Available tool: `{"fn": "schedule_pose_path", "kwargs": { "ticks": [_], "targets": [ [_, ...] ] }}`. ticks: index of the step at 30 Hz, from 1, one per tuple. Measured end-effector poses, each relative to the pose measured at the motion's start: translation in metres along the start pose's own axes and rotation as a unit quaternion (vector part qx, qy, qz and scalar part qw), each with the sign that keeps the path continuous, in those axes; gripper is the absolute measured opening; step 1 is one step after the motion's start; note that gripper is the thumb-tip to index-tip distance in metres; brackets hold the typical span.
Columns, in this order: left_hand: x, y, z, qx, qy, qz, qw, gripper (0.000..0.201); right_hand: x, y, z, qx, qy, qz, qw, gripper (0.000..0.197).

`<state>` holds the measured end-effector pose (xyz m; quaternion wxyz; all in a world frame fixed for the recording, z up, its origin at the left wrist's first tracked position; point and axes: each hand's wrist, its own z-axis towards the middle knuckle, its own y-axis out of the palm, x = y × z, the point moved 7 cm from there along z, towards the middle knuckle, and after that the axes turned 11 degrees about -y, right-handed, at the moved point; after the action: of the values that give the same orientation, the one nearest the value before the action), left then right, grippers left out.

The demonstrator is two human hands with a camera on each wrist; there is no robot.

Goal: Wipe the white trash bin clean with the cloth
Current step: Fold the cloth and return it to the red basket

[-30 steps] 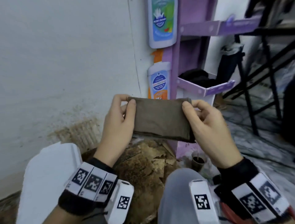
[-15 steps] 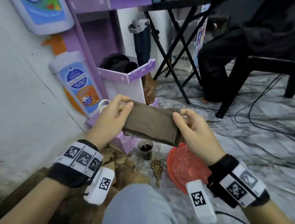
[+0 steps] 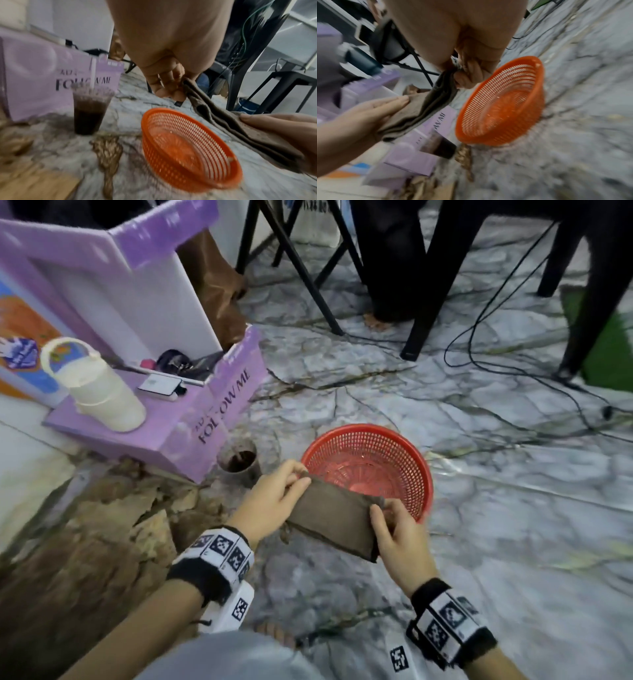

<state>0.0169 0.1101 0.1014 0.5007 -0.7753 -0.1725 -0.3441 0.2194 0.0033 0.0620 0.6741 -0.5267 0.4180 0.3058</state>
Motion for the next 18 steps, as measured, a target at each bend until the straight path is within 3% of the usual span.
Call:
{"fn": "schedule_pose_path", "kwargs": {
  "ticks": [5,12,18],
  "targets": [
    [-0.034,0.058,0.011,-0.017,-0.005,-0.023,1.000,0.009,0.053,0.015,-0.026,-0.001,0.057,-0.062,0.996,0.013],
    [-0.049,0.085,0.016,0.044,0.000,0.007,0.999,0.003,0.079,0.019,-0.034,-0.002,0.085,-0.122,0.989,0.018],
    [-0.049,0.093,0.012,0.100,0.009,0.108,0.989,0.007,0.085,0.021,-0.033,-0.004,0.093,-0.140,0.986,0.024]
  ]
}}
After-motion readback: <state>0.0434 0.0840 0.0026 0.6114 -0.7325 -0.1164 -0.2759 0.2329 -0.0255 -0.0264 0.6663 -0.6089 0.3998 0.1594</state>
